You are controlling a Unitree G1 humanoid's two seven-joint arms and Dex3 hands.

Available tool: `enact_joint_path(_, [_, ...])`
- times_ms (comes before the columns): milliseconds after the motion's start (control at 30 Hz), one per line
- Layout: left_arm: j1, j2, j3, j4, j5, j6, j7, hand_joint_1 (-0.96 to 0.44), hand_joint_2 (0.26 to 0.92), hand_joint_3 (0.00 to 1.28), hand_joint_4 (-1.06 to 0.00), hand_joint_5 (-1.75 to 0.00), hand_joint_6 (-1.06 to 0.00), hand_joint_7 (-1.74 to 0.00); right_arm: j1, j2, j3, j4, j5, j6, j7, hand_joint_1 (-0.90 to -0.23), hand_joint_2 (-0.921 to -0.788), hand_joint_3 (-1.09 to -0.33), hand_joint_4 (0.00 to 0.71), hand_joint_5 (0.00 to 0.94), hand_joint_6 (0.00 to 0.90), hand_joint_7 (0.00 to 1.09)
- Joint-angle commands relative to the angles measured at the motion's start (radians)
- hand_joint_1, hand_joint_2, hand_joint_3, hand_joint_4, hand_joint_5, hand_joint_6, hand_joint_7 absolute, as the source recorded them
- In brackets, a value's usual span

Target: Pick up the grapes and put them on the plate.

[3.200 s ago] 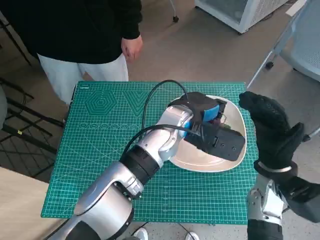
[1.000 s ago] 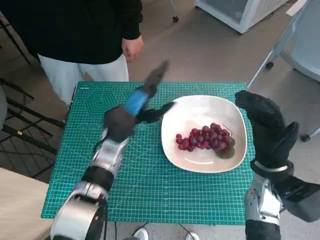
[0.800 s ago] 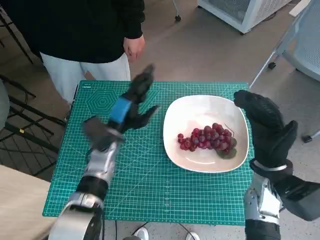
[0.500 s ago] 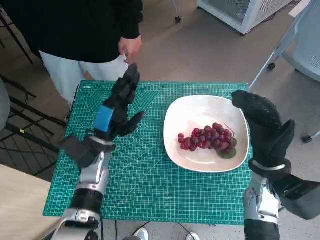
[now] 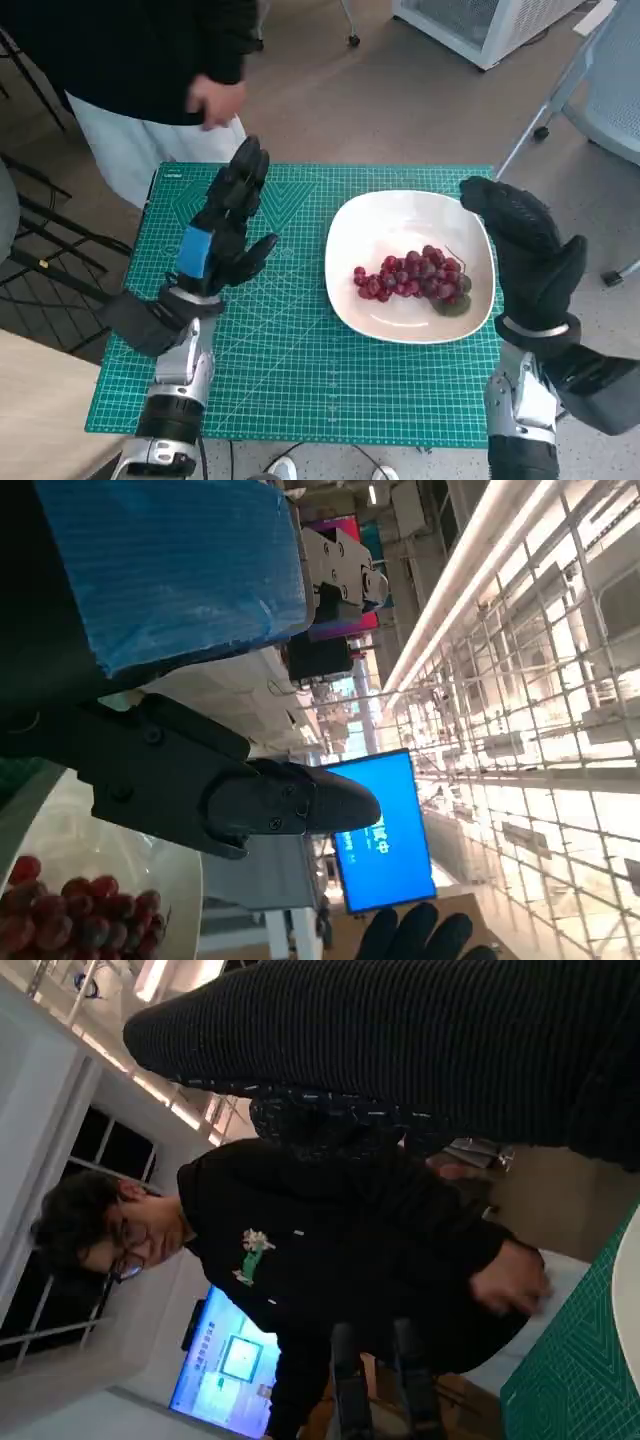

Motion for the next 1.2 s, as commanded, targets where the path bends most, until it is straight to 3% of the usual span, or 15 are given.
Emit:
enact_joint_path(33, [0.024,0.003,0.013,-0.016,-0.025,0.004,-0.022,-0.5,0.921,0.27,-0.15,-0.03,-0.3,-0.05,0.004,-0.008,0.005,0.017,-0.002,0.018,0.012,-0.523,-0.921,-0.575,0.23,0.002,0.145,0.23])
enact_joint_path(400, [0.042,0.011,0.025,-0.022,-0.036,0.013,-0.038,-0.51,0.921,0.27,-0.21,-0.01,-0.34,-0.04,-0.002,-0.007,0.005,0.017,-0.002,0.028,0.017,-0.507,-0.921,-0.584,0.229,0.001,0.141,0.24])
enact_joint_path(1200, [0.056,-0.013,0.03,-0.024,-0.058,0.009,-0.06,-0.49,0.921,0.26,-0.23,-0.01,-0.39,-0.03,-0.02,-0.015,0.012,0.023,-0.015,0.039,0.014,-0.51,-0.921,-0.594,0.225,0.0,0.121,0.26])
